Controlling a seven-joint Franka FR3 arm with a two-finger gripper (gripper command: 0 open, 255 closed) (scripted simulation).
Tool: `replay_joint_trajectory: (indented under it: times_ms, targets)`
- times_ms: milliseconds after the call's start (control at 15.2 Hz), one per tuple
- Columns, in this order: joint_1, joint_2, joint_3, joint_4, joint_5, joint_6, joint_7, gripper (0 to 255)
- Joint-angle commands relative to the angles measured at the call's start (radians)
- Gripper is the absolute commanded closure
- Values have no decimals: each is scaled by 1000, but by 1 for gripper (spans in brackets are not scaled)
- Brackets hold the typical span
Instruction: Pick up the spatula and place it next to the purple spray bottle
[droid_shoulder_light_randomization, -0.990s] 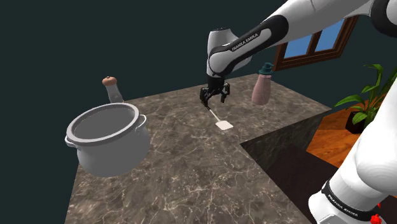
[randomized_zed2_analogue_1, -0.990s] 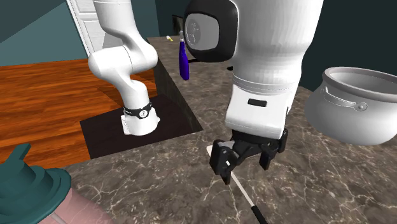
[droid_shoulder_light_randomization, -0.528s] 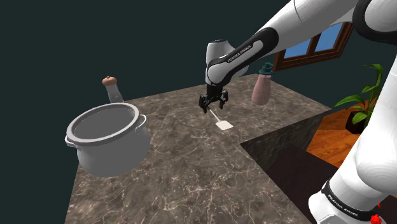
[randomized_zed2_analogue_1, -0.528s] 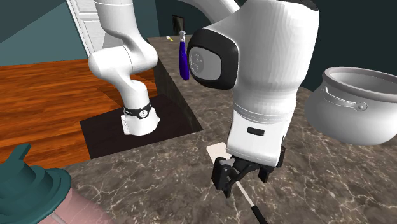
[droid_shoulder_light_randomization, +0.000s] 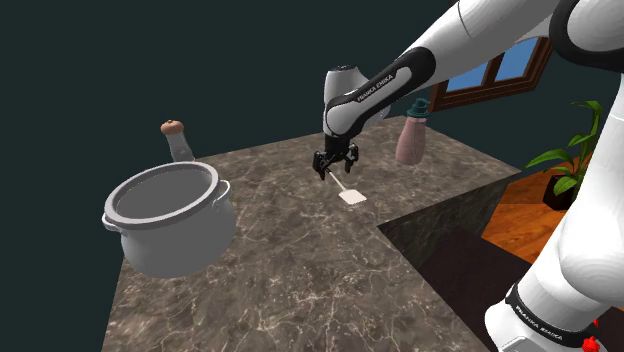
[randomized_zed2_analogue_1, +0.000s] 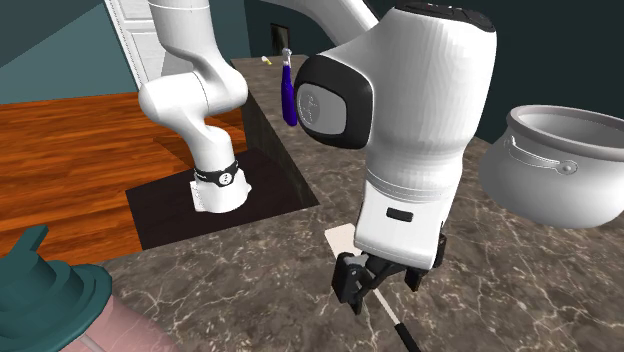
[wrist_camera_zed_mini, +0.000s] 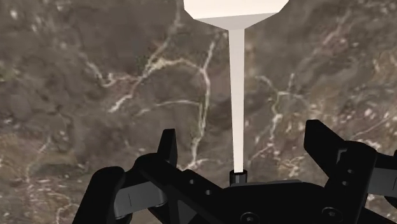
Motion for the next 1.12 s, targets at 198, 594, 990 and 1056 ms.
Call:
replay_joint_trajectory:
  times_ms: [198, 594, 990, 1056]
  targets:
    - [0, 0, 0, 0, 0, 0, 0, 255]
    - [0, 0, 0, 0, 0, 0, 0, 255]
    - [0, -44, 1, 30, 4, -74, -4, 255]
    - [0, -51, 1, 36, 5, -87, -5, 255]
